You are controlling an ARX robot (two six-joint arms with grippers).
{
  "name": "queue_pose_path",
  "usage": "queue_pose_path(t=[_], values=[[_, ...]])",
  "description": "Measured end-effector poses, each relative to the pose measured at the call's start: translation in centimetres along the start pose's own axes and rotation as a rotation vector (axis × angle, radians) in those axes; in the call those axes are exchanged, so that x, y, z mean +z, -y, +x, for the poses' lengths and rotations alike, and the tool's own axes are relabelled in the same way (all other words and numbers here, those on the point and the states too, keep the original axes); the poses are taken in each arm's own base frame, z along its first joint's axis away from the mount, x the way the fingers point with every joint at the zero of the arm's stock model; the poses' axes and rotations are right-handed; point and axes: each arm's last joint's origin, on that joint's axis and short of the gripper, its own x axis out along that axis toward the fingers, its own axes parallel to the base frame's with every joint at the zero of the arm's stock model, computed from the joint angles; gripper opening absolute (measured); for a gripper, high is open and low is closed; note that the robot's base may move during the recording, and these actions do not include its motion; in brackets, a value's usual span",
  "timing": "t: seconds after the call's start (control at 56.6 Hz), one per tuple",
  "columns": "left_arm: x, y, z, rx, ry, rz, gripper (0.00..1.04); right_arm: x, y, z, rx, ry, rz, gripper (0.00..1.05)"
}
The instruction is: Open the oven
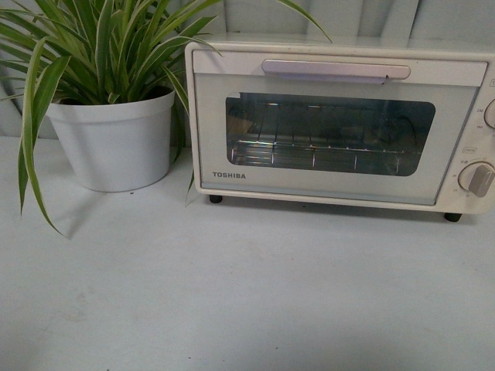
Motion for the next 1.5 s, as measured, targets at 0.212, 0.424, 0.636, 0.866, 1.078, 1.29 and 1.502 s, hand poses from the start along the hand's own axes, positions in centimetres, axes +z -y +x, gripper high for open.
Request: queue_pose_path(t=[0.212, 0.424, 0.636, 0.866, 1.078, 1.29, 1.502], values=[[0.0, 0.0, 0.0, 0.000, 0.000, 0.000, 0.98, 0.0, 0.0, 0.0, 0.000, 0.000, 0.000, 0.95], [0.0, 0.0, 0.0, 0.000, 0.000, 0.000, 0.98, 0.0, 0.0, 0.0, 0.000, 0.000, 0.000, 0.95], [-0.3, 0.0, 0.1, 0.082, -0.048, -0.054, 0.98, 0.0, 0.0, 0.0, 0.001, 0.000, 0.000, 0.95], [-0.1, 1.3, 1.6, 0.071, -0.192, -0.337, 0.98, 0.0, 0.0, 0.0, 0.000, 0.000, 0.000, 0.95], [0.5, 3.8, 5.0, -0.028, -0.298, -0.612, 0.98, 0.0, 0.0, 0.0, 0.000, 0.000, 0.000, 0.95], [0.2, 7.4, 9.5, -0.095, -0.417, -0.788, 0.98, 0.0, 0.0, 0.0, 0.001, 0.000, 0.000, 0.95], [-0.5, 11.7, 13.2, -0.135, -0.525, -0.874, 0.98, 0.0, 0.0, 0.0, 0.001, 0.000, 0.000, 0.95]])
